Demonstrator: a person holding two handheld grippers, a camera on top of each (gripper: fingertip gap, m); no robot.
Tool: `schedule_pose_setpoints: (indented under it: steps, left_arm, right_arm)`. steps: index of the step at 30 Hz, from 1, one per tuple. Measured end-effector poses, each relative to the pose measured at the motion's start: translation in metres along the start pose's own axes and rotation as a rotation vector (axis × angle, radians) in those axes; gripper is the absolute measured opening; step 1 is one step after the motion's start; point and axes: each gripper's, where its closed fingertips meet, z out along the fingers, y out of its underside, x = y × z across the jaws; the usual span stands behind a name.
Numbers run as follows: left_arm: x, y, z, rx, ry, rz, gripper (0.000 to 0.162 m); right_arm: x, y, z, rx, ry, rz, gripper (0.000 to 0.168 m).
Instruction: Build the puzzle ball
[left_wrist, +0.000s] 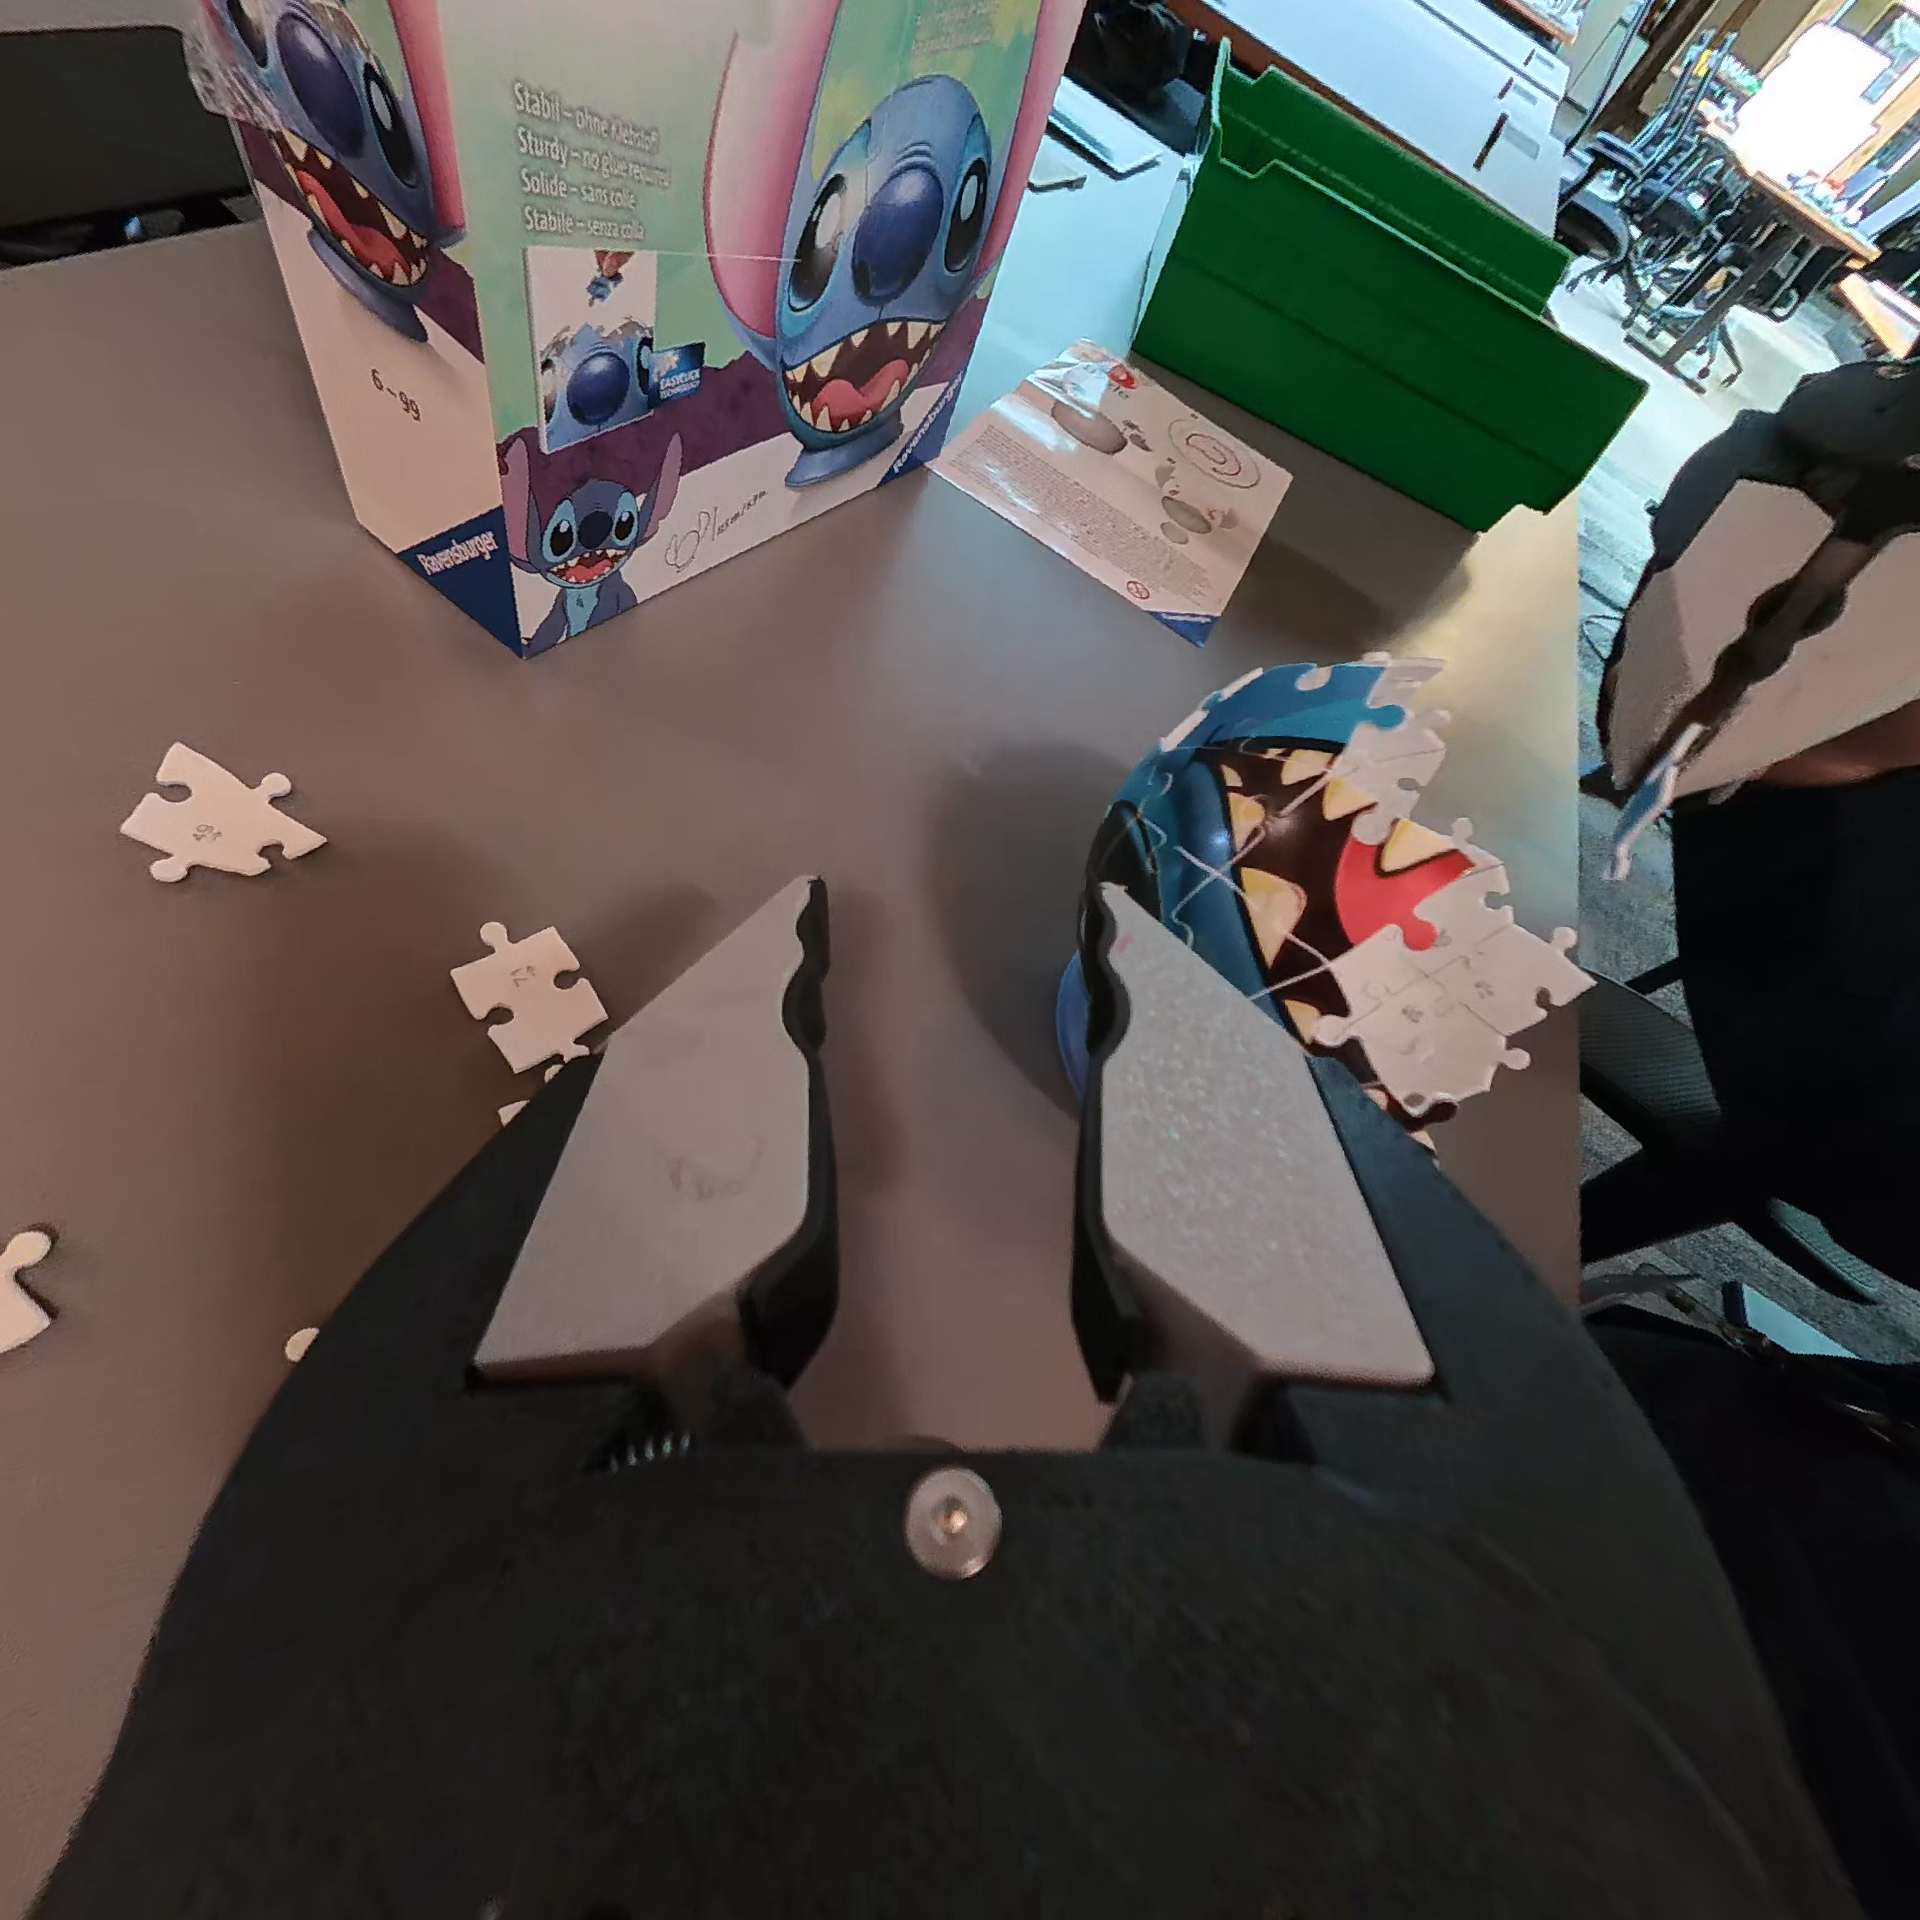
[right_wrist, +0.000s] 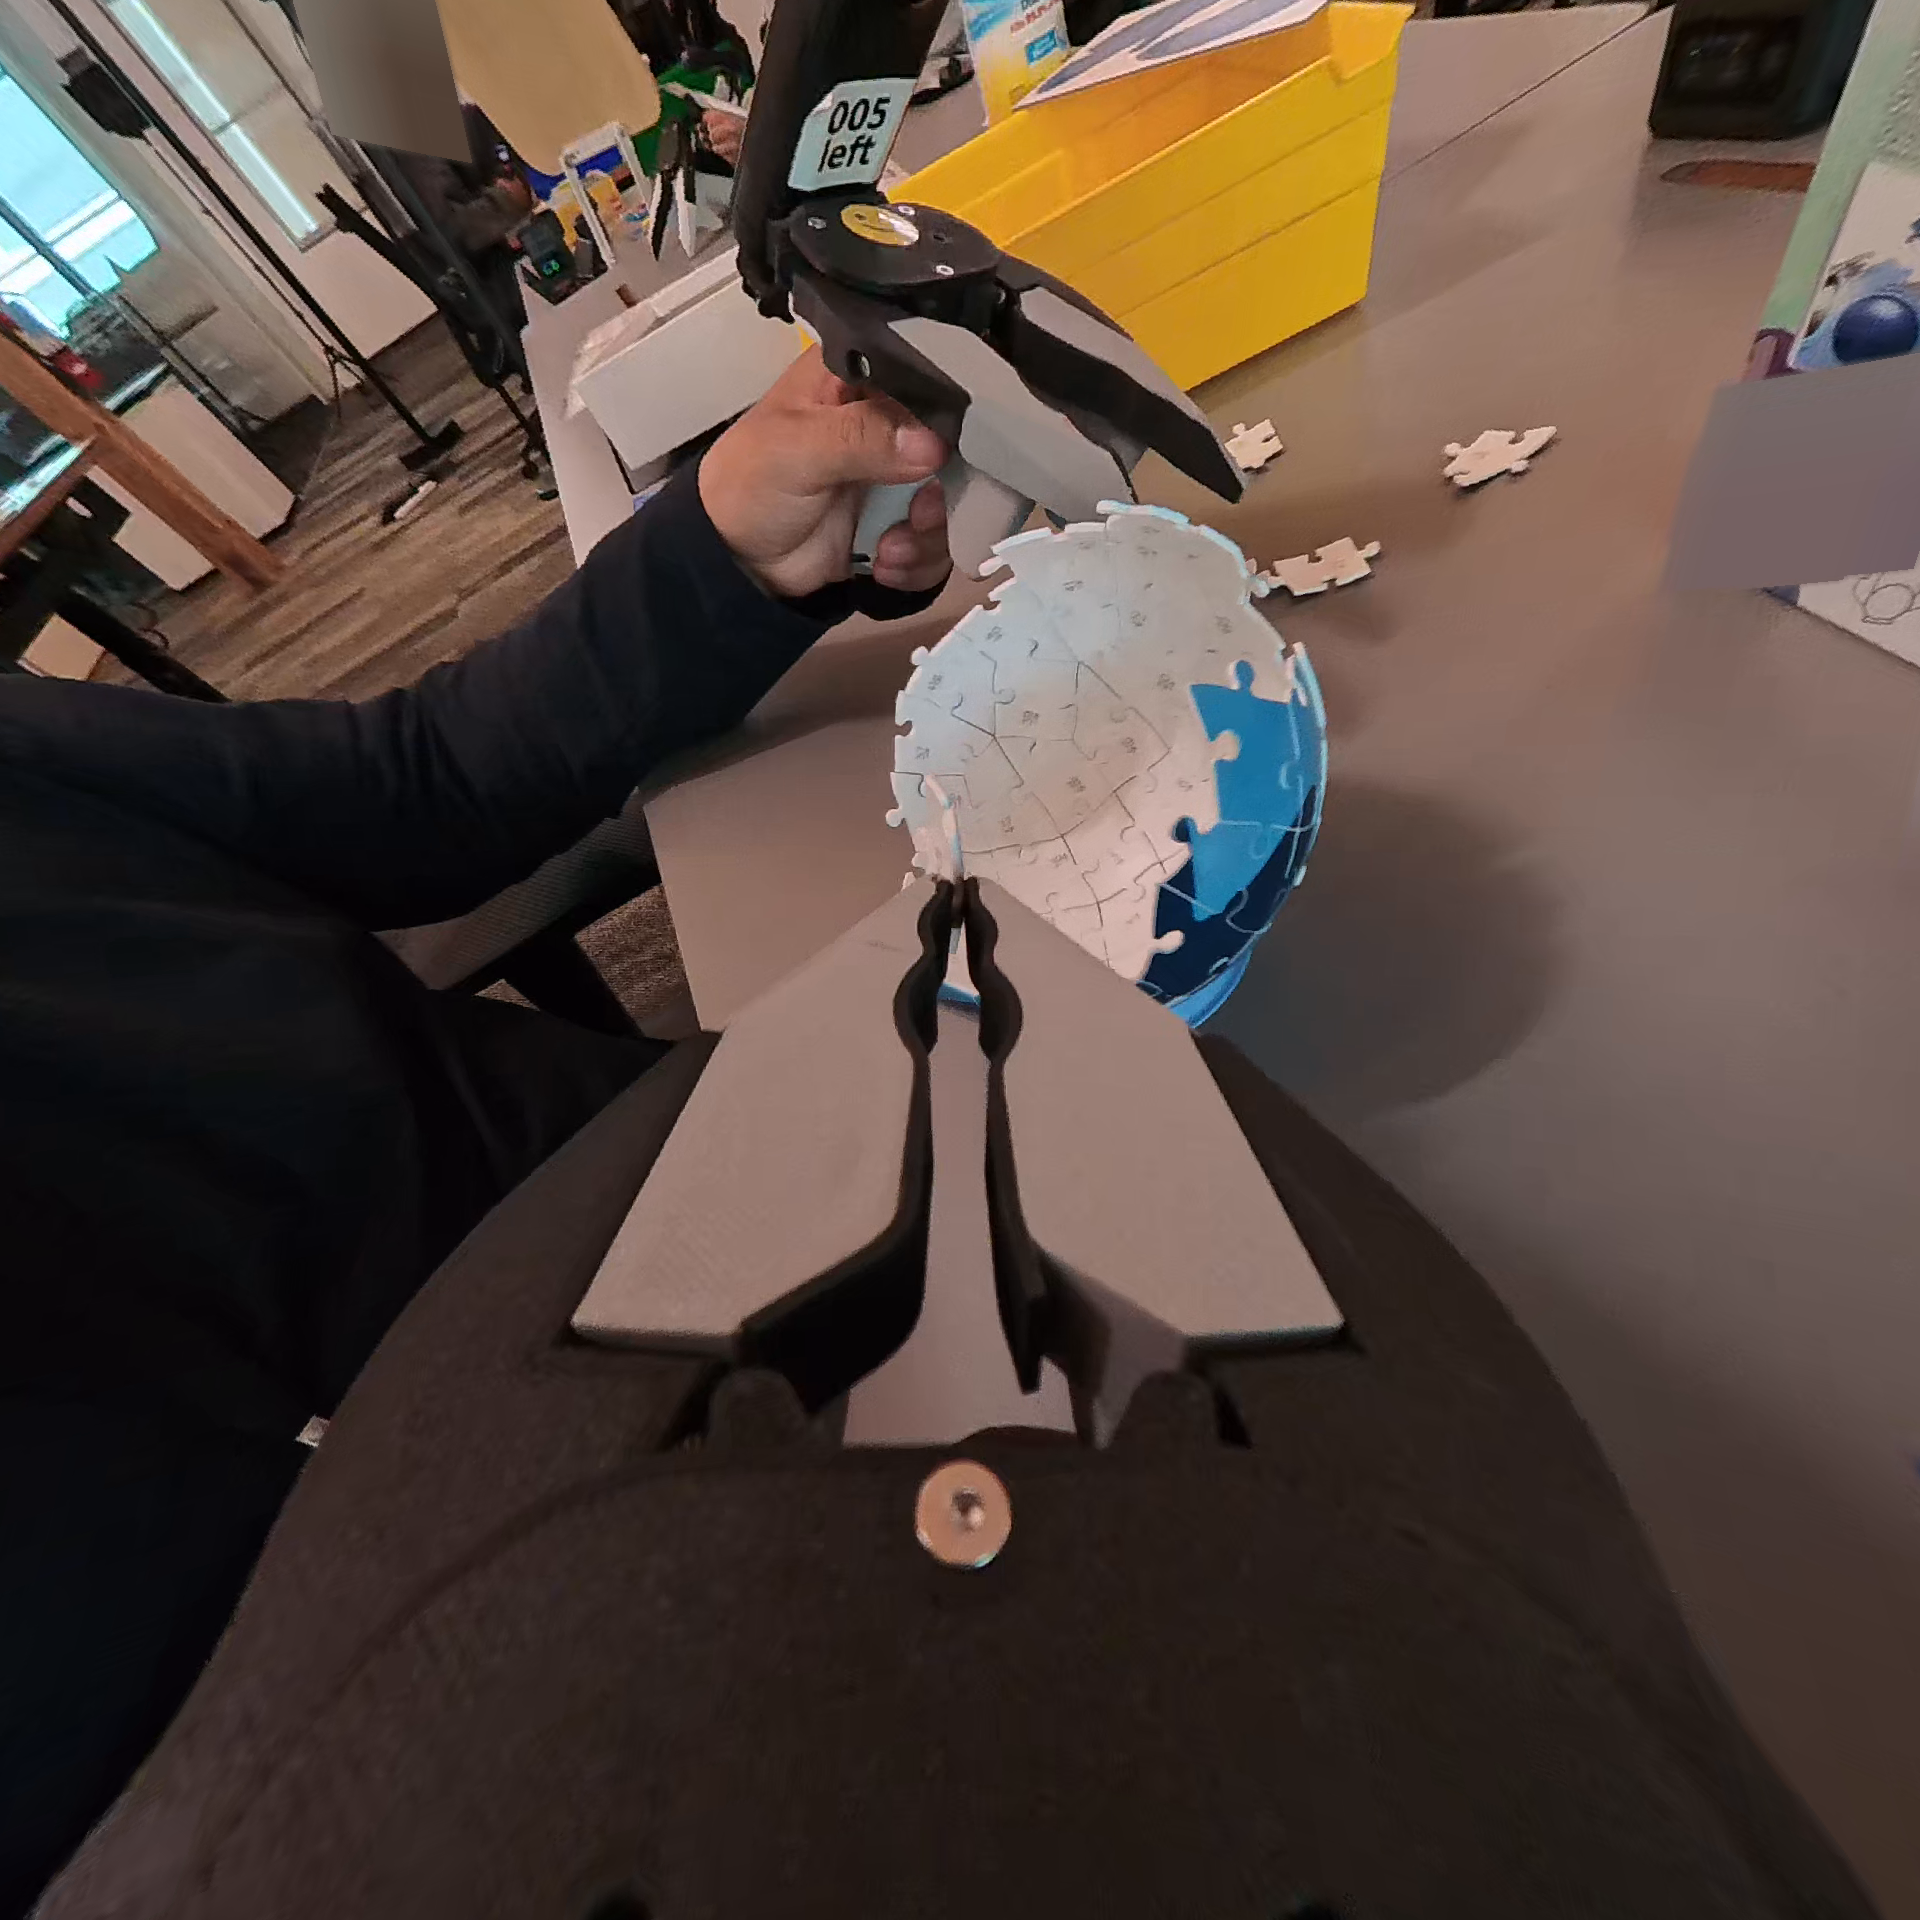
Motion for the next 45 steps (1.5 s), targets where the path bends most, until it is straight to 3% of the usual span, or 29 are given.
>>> schedule_pose_setpoints:
  steps: [15, 22, 25, 29, 35, 38, 42, 45]
  left_arm:
    - [-0.001, 0.005, 0.003, -0.024, -0.005, 0.007, 0.047]
    - [0.004, -0.012, -0.003, 0.028, 0.076, -0.003, 0.044]
    - [0.007, -0.021, -0.001, -0.001, 0.147, -0.043, 0.046]
    - [0.002, -0.032, 0.01, -0.046, 0.131, 0.009, 0.05]
    - [0.039, -0.048, 0.009, -0.11, 0.478, -0.07, 0.081]
    - [0.049, -0.036, 0.006, -0.152, 0.509, 0.05, 0.087]
    - [0.048, -0.022, 0.008, -0.171, 0.35, 0.27, 0.087]
    - [0.06, -0.027, 0.003, -0.168, 0.339, 0.311, 0.087]
  right_arm:
    - [-0.005, -0.009, -0.003, 0.042, 0.027, -0.084, 0.0]
    - [-0.003, -0.037, -0.003, 0.073, 0.177, -0.29, 0.0]
    - [0.003, -0.046, 0.008, 0.005, 0.249, -0.407, 0.0]
    - [0.019, -0.046, 0.03, -0.138, 0.34, -0.551, 0.0]
    - [0.045, -0.041, 0.045, -0.271, 0.447, -0.675, 0.0]
    - [0.051, -0.037, 0.047, -0.307, 0.474, -0.7, 0.0]
    - [0.055, -0.033, 0.053, -0.319, 0.482, -0.717, 0.0]
    - [0.058, -0.035, 0.056, -0.31, 0.503, -0.734, 0.0]
